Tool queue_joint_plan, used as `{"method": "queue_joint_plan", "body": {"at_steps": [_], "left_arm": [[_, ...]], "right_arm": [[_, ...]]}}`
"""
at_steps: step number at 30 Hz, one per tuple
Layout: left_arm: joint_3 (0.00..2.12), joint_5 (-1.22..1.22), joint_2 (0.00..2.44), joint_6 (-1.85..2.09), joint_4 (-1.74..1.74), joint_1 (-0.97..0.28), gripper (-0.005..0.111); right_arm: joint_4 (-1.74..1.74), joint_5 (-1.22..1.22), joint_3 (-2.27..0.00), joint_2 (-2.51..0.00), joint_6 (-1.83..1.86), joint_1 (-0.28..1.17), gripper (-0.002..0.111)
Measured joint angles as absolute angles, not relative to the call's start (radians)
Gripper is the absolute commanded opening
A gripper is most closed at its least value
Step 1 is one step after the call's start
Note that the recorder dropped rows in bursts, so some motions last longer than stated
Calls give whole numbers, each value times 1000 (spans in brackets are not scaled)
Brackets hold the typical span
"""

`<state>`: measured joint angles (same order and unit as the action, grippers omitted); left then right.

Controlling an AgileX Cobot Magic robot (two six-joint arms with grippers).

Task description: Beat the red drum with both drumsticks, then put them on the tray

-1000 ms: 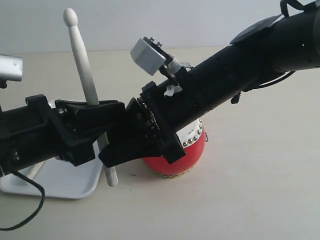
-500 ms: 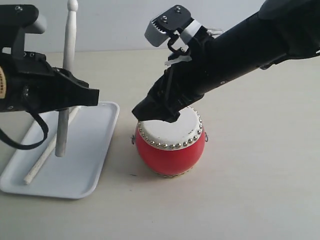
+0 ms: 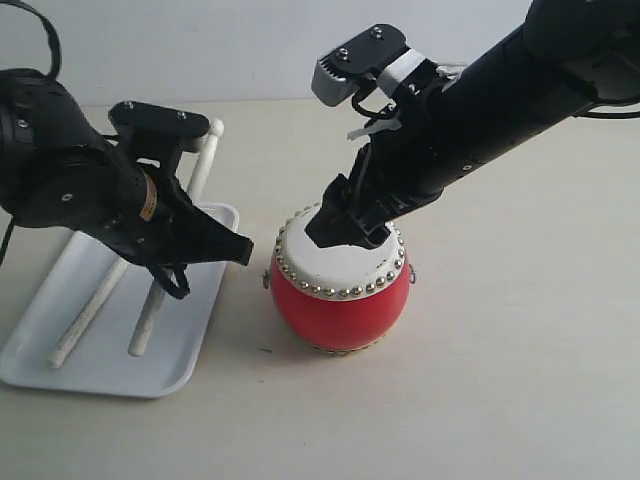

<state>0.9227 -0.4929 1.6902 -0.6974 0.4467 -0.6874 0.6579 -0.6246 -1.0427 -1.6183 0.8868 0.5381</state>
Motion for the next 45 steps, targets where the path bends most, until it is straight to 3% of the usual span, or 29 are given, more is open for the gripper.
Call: {"method": "queue_joint_plan", "body": {"at_steps": [15,23,45], "left_arm": [[929,-487,1742,-9,-181,-516,0],[930,-482,1787,39,-209,-460,0],[930,-446,1795,52,-213,-460,0]], "right_arm": [[654,-626,-1043,-1618,869,538,78],[654,-626,-1043,-1618,868,538,78],[654,-611,-1043,-1618,868,538,78]]}}
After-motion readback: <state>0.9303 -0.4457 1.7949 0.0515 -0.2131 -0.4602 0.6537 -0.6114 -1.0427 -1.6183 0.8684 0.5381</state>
